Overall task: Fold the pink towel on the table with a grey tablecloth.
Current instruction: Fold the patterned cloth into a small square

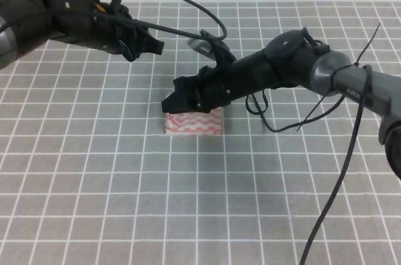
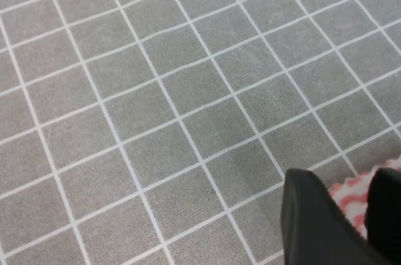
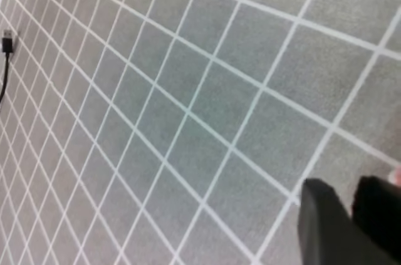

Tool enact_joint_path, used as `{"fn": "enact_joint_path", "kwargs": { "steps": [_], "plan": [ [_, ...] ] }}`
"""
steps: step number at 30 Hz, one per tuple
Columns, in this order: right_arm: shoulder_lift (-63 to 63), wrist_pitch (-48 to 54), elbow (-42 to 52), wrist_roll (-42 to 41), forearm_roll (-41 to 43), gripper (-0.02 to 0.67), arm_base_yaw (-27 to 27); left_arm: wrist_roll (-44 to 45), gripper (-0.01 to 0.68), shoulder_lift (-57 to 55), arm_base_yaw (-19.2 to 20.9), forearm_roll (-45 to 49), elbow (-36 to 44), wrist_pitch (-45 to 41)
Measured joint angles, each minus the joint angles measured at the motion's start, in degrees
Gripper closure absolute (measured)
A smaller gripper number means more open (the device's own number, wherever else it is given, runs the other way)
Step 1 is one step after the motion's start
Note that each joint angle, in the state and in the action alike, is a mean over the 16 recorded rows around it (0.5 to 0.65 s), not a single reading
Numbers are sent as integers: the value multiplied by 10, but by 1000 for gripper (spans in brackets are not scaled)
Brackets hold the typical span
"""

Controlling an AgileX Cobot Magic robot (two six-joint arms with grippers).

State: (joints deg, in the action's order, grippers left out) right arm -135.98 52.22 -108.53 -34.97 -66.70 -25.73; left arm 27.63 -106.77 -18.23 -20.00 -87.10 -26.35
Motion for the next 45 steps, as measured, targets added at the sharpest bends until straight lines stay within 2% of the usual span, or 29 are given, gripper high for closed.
{"fn": "enact_joint_path", "kwargs": {
  "steps": [5,21,25,37,45],
  "plan": [
    [-8,-1,-1,0,2,589,0,0,483,0,0,0,0,0],
    [-26,11,-32,6,24,646,8,1,481,1,0,0,0,1],
    [-22,36,-65,24,62,657,19,2,482,1,0,0,0,-1],
    [-19,103,-136,101,246,664,50,23,489,0,0,-36,0,-28],
    [-30,102,-137,117,280,665,53,110,522,-20,0,-134,0,-84]
  ]
}}
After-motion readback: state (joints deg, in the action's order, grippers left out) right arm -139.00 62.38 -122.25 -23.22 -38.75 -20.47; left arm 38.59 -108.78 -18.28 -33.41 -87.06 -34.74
